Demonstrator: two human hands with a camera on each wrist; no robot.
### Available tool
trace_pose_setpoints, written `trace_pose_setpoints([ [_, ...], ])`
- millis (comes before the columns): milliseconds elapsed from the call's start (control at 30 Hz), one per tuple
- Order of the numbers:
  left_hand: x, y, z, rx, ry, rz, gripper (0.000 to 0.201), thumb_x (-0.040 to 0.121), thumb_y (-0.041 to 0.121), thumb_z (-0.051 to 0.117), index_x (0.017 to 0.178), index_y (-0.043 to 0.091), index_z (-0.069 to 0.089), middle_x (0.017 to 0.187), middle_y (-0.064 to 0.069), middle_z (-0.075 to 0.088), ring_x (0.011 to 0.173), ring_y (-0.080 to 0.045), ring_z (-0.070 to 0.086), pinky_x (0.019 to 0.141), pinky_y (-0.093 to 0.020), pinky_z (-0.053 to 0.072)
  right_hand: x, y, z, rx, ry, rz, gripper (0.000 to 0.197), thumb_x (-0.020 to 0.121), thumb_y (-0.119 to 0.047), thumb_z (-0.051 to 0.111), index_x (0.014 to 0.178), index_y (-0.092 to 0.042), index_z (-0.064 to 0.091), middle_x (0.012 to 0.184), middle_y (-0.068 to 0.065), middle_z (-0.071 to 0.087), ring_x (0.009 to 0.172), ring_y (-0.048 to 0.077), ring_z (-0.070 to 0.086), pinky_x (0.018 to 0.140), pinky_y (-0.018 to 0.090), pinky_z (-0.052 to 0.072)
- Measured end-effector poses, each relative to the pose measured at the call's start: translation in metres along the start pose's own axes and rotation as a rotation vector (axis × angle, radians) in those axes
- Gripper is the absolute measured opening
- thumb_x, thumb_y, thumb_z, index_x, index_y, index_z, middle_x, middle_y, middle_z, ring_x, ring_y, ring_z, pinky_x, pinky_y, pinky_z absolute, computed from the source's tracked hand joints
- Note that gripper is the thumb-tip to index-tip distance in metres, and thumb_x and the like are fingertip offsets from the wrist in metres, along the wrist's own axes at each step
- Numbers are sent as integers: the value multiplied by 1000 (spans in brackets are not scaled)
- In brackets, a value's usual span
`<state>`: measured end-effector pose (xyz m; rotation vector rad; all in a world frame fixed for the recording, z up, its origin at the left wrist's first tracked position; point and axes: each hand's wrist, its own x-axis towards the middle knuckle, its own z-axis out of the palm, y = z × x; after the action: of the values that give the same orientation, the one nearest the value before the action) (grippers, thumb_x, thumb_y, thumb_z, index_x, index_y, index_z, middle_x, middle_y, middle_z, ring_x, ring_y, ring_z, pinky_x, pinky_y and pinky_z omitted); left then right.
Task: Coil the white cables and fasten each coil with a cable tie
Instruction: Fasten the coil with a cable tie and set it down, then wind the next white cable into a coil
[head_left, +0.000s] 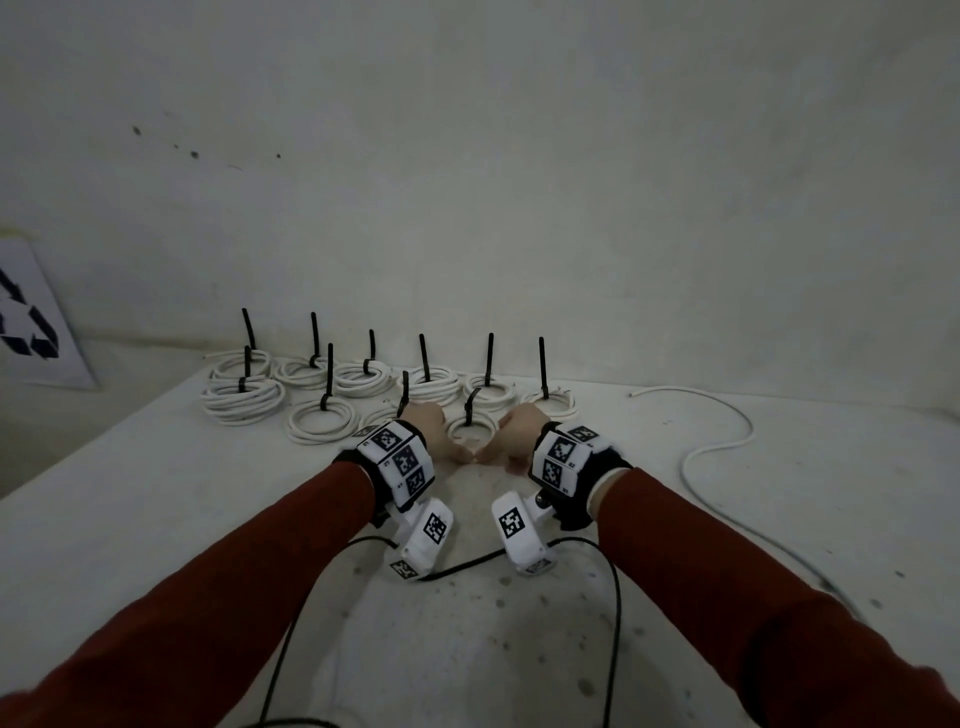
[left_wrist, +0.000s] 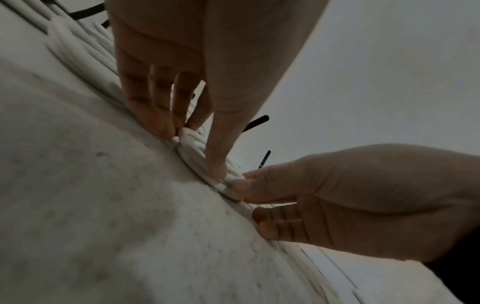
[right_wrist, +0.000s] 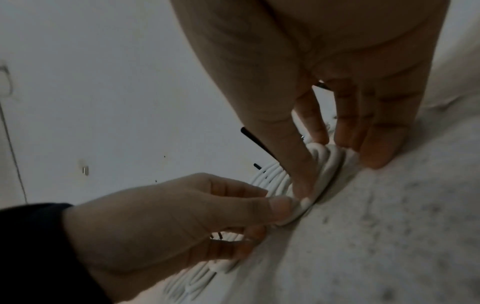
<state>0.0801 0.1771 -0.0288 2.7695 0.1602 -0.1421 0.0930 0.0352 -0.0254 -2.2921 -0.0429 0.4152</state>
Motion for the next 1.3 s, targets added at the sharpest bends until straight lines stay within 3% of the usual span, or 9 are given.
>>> trace_pose_setpoints([
  [100, 0, 1, 0, 57, 2, 11, 43, 73, 49, 74, 69, 16, 47, 69, -1, 47, 63, -13, 45, 52, -24, 31, -6, 0, -4, -80, -31, -25, 30, 71, -13, 81, 64, -9, 52, 63, 9, 56, 57, 24, 53, 55, 31, 45],
  [167, 3, 1, 0, 43, -32, 23, 45, 75, 46, 73, 99, 12, 57, 98, -7, 59, 90, -20, 55, 70, -28, 43, -8, 2, -9, -36, -39, -33, 23, 77, -4, 75, 73, -6, 53, 67, 9, 55, 62, 25, 54, 59, 34, 45],
  [233, 2, -1, 0, 5, -42, 27, 71, 77, 41, 74, 131, 7, 44, 130, -12, 51, 117, -26, 50, 90, -32, 43, -9, 5, -12, 28, -18, -23, 29, 75, 1, 75, 100, 3, 59, 75, 15, 59, 71, 29, 58, 68, 41, 50],
  [300, 0, -1, -2, -35, -40, 38, 75, 78, 36, 74, 137, 6, 38, 137, -12, 47, 123, -26, 47, 91, -31, 39, -8, 8, -13, 7, 12, -24, 46, 73, -2, 77, 113, 6, 57, 87, 20, 66, 74, 30, 62, 76, 47, 55],
  [533, -5, -1, -4, -60, -18, 105, 33, 84, 38, 67, 112, 21, 66, 128, -5, 55, 117, -20, 51, 81, -21, 37, -1, 7, -9, -105, 64, -135, 33, 81, -4, 69, 113, -13, 66, 101, 13, 66, 79, 25, 61, 81, 37, 55],
  [733, -1, 3, -2, 18, -18, 114, 28, 75, 30, 78, 99, 17, 71, 115, -3, 63, 104, -19, 57, 76, -23, 41, 1, -3, -7, -481, 39, -225, 26, 93, -21, 61, 114, -10, 70, 119, 9, 67, 110, 24, 61, 88, 27, 47],
  [1033, -1, 20, -7, 186, 100, 208, 39, 84, 44, 62, 109, 15, 64, 118, -10, 57, 110, -29, 54, 88, -33, 43, -14, 25, -46, -135, 46, -228, 32, 89, -26, 66, 117, -11, 65, 110, 8, 65, 84, 19, 59, 68, 25, 50],
  [1200, -5, 61, -13, 82, 301, 345, 16, 85, 45, 59, 95, 33, 63, 117, 1, 52, 117, -24, 44, 97, -41, 28, -42, 73, -118, -393, 225, -100, 32, 83, -27, 73, 109, -10, 68, 112, 6, 65, 106, 22, 59, 81, 22, 41],
  [1300, -14, 96, -7, 66, 394, 500, 8, 88, 38, 58, 92, 33, 62, 117, 5, 50, 119, -19, 37, 96, -38, 20, -58, 104, -147, -586, 170, 85, 28, 79, -31, 77, 80, -7, 63, 83, 6, 61, 76, 21, 57, 64, 25, 42],
])
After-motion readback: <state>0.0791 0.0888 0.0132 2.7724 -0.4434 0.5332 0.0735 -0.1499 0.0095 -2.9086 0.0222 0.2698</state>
